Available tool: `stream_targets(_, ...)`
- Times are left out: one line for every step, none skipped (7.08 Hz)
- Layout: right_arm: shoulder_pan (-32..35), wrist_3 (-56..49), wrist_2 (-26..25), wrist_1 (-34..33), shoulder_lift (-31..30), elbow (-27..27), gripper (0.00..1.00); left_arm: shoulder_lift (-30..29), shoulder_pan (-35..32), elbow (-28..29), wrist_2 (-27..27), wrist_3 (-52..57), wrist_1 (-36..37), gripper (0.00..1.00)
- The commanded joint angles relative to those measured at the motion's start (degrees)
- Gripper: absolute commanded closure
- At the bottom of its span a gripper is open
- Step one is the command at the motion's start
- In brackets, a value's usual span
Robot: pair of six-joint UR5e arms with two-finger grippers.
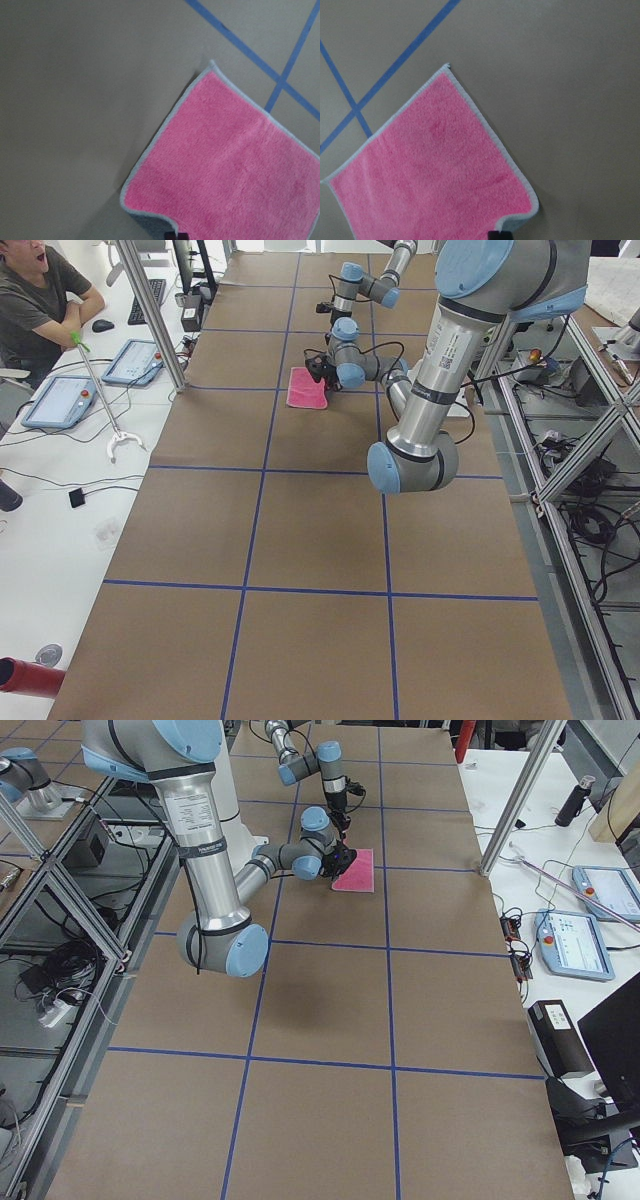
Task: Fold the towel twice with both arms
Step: 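Lift the near edge with both grippers and fold it over the far edge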
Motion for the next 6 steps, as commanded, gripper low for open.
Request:
stream_targets(2.8,-0.2,0.8,0.1,3.6,-5.6,1.00,-1.2,-2.6,3.6,-0.1,0.5,-0.4,1.00)
stream_targets(3.8,-0.2,0.8,0.1,5.3,-7.7,1.00,-1.3,-3.0,5.1,-0.1,0.9,-0.5,1.00)
stream_targets(4.3,-0.5,0.8,0.1,5.8,-8.8,1.00,-1.4,-3.6,6.6,-0.1,0.9,-2.3,1.00)
stream_targets(4.6,-0.7,0.8,0.2,5.7,-9.2,1.00,-1.7,-3.8,8.2,-0.1,1.0,-3.3,1.00)
stream_targets(4.7,-0.7,0.8,0.2,5.9,-9.3,1.00,-2.0,-3.9,8.5,-0.1,1.3,-3.3,1.00)
stream_targets(4.7,-0.7,0.9,0.2,6.0,-9.9,1.00,-2.2,-3.9,8.6,-0.1,1.3,-3.7,1.00)
